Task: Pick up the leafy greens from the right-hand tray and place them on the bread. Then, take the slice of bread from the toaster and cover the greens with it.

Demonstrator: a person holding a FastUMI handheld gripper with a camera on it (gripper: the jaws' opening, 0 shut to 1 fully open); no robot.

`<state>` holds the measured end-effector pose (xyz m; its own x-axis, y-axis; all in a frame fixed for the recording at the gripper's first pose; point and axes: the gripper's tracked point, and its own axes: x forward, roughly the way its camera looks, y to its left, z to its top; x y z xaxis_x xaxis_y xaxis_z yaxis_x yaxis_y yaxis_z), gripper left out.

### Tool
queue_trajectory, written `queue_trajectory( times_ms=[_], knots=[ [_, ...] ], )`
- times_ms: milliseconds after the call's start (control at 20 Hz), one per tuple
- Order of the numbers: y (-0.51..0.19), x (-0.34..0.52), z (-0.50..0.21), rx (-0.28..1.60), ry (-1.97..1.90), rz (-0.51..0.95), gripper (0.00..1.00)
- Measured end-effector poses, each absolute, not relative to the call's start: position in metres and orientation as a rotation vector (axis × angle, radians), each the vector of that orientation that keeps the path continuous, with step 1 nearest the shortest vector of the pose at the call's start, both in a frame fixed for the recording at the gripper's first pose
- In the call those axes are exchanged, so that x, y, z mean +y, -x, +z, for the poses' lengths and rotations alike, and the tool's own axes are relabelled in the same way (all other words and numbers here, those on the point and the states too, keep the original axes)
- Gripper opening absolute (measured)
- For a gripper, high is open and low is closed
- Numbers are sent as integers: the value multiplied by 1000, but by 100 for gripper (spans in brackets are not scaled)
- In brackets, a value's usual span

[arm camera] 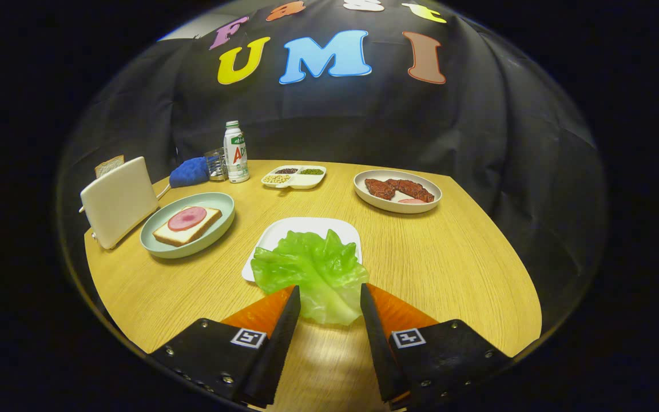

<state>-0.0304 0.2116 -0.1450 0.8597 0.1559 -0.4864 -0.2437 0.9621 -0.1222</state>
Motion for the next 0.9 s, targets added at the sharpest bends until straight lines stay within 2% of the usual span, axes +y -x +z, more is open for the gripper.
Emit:
queue_trajectory(
  times_ms=[100, 200, 300, 350, 400, 500, 900],
  knots=[
    [28, 208, -152, 524, 201, 200, 56],
    [27, 207, -157, 555, 216, 192, 56],
    [16, 208, -176, 580, 170, 201, 28],
    [26, 211, -163, 588, 137, 226, 14],
    [24, 212, -159, 564, 102, 235, 14],
    [27, 211, -156, 569, 83, 256, 1],
    [25, 223, -117, 461, 109, 287, 1]
  ],
)
